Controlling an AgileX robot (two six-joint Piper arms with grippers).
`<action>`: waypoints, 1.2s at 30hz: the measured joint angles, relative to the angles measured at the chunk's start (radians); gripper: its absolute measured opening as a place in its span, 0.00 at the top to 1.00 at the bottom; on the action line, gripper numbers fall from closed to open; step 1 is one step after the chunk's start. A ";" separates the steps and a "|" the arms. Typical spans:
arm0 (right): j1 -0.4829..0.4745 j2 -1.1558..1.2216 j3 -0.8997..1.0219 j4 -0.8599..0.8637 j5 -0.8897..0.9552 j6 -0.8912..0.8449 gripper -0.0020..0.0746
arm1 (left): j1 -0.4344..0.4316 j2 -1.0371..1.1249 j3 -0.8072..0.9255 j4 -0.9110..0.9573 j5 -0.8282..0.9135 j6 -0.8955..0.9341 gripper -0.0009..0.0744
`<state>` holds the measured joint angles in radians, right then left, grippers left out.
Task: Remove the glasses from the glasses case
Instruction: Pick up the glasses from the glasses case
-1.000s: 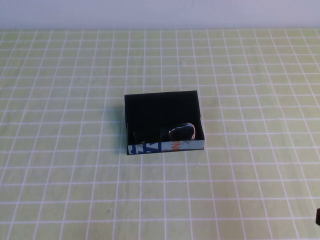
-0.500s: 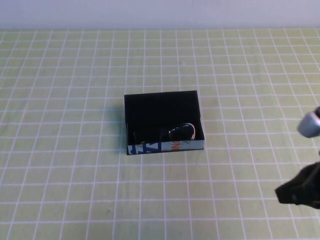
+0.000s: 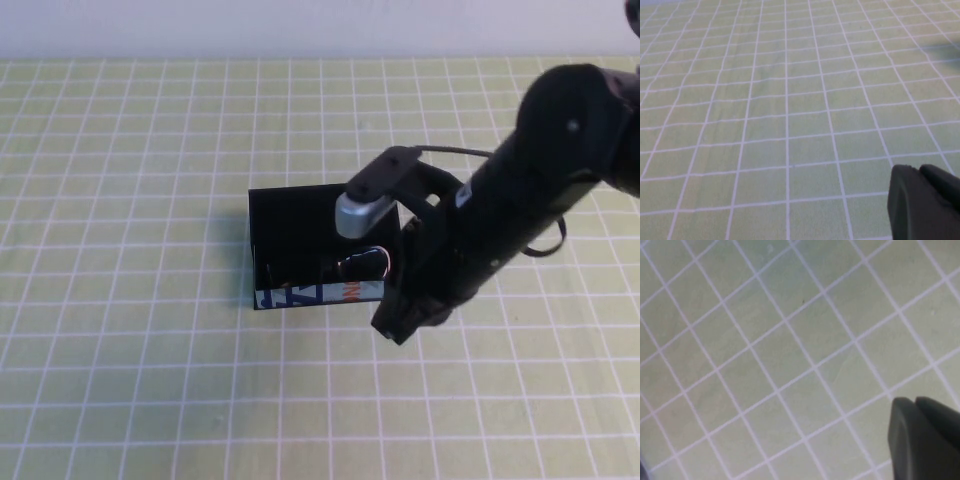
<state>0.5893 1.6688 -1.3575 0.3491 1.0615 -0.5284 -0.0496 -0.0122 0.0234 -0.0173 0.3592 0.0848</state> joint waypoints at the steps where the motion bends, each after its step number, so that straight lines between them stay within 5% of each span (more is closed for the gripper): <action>1: 0.000 0.022 -0.032 -0.006 0.018 -0.037 1.00 | 0.000 0.000 0.000 0.000 0.000 0.000 0.99; 13: 0.015 0.290 -0.447 -0.095 0.156 -0.477 0.96 | 0.000 0.000 0.000 0.000 0.000 0.000 0.99; 24: 0.019 0.463 -0.632 -0.182 0.163 -0.550 0.57 | 0.000 0.000 0.000 0.000 0.000 0.000 0.99; 36: 0.019 0.532 -0.658 -0.200 0.120 -0.599 0.61 | 0.000 0.000 0.000 0.000 0.000 0.000 0.99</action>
<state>0.6083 2.2010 -2.0150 0.1493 1.1813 -1.1277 -0.0496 -0.0122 0.0234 -0.0173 0.3592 0.0848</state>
